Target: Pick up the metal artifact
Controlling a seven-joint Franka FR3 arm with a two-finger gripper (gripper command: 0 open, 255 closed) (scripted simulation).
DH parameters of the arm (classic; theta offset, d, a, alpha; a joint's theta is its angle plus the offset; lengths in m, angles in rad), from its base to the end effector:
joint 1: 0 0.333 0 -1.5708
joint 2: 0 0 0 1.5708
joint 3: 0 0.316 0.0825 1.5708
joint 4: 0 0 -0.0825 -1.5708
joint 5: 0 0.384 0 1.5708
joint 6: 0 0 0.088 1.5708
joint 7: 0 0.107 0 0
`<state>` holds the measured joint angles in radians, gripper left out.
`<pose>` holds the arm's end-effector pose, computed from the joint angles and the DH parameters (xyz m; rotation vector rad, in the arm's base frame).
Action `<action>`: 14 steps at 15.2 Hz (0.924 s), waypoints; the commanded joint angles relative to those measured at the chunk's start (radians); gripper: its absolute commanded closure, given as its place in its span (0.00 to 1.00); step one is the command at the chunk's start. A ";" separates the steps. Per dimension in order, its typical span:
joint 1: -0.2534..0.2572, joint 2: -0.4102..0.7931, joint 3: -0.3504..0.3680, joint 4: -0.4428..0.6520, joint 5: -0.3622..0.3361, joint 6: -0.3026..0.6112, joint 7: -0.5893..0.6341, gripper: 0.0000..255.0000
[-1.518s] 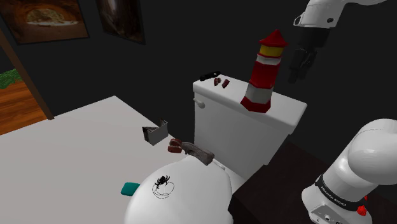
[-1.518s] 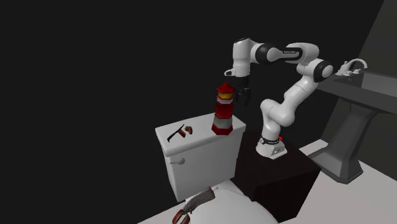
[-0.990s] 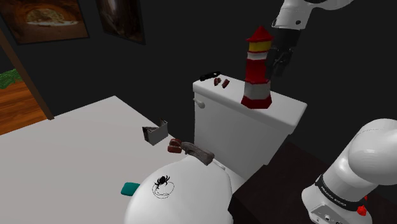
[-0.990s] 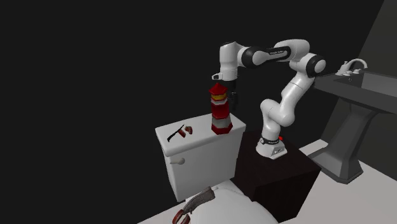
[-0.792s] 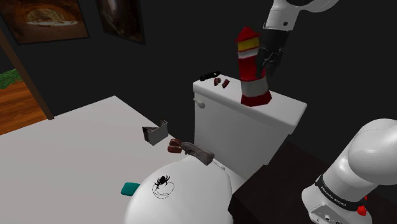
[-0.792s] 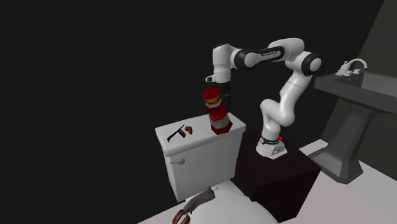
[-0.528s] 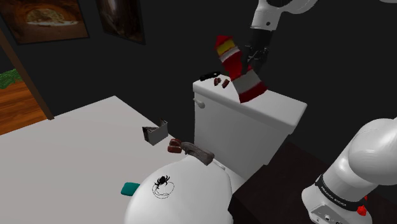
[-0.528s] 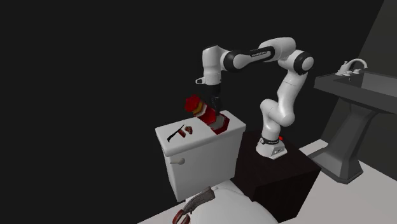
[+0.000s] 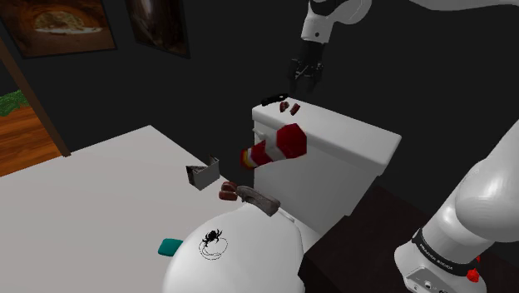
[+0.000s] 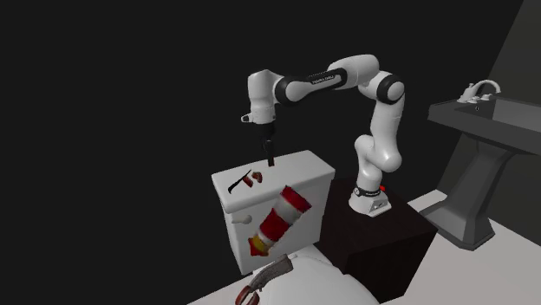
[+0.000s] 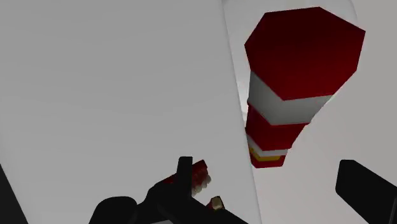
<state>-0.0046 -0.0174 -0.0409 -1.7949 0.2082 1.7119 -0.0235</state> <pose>0.5513 -0.0059 0.5418 -2.9312 0.0852 0.0857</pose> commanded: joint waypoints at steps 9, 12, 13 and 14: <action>-0.013 0.307 -0.005 0.336 0.045 -0.027 0.021 0.00; -0.011 0.306 -0.004 0.296 0.047 0.012 0.013 0.00; -0.011 0.306 -0.004 0.283 0.047 0.025 0.010 0.00; -0.010 0.307 -0.004 0.263 0.048 0.045 0.005 0.00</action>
<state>-0.0145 0.2879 -0.0445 -1.5156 0.2557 1.7397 -0.0130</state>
